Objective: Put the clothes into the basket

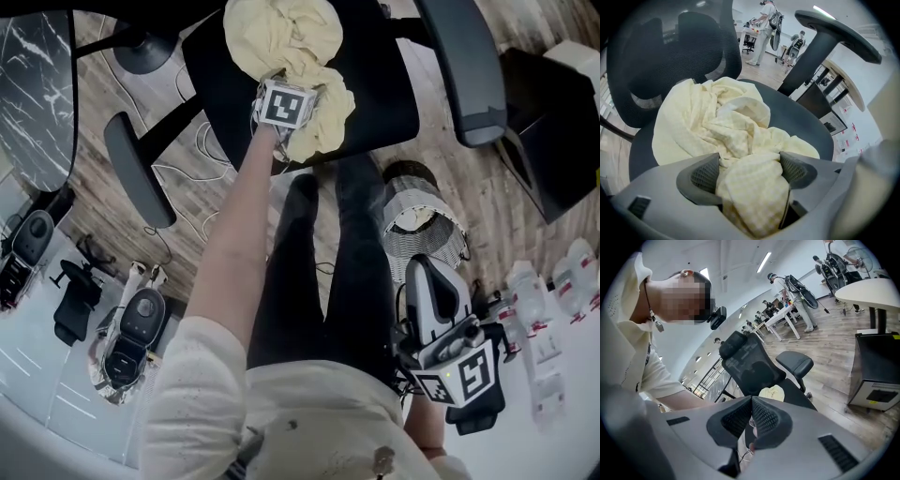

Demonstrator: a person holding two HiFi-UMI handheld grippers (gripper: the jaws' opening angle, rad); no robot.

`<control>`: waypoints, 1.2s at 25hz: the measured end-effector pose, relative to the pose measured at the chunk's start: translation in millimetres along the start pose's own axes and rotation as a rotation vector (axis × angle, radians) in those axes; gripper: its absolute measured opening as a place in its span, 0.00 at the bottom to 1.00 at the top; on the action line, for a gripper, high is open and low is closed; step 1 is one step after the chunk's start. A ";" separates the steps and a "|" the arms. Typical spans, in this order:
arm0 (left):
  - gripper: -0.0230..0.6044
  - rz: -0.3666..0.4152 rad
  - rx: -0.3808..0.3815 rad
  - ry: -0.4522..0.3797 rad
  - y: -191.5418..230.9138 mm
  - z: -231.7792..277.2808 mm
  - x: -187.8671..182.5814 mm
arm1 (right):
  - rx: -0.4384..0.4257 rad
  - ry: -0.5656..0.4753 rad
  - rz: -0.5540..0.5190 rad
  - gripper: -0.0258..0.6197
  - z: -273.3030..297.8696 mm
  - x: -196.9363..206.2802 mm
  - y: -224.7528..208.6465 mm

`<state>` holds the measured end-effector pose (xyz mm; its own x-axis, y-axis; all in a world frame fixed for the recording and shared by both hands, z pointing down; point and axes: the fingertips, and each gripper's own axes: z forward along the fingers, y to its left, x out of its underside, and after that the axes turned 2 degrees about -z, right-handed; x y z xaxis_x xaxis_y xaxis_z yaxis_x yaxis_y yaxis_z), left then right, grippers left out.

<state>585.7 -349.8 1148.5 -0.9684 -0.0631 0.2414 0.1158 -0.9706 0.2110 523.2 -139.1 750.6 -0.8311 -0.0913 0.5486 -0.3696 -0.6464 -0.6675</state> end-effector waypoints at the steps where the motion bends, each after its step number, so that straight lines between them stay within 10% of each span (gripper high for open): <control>1: 0.69 -0.007 0.012 0.007 -0.2 2.1 0.8 | 0.000 0.002 0.002 0.05 1.5 1.6 -1.1; 10: 0.65 -0.034 0.069 0.024 -0.4 5.0 1.5 | 0.003 0.013 0.016 0.05 12.8 8.5 -2.4; 16: 0.42 -0.002 0.099 0.014 -10.8 2.6 4.6 | -0.003 0.019 0.014 0.05 19.8 12.7 3.2; 30: 0.23 0.121 -0.017 -0.120 -17.5 -15.2 13.8 | -0.016 0.013 0.000 0.05 25.2 17.3 19.1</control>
<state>566.9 -337.2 1133.7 -0.9141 -0.1525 0.3756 0.2251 -0.9615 0.1574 512.2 -172.1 760.0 -0.8361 -0.0815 0.5425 -0.3763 -0.6344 -0.6752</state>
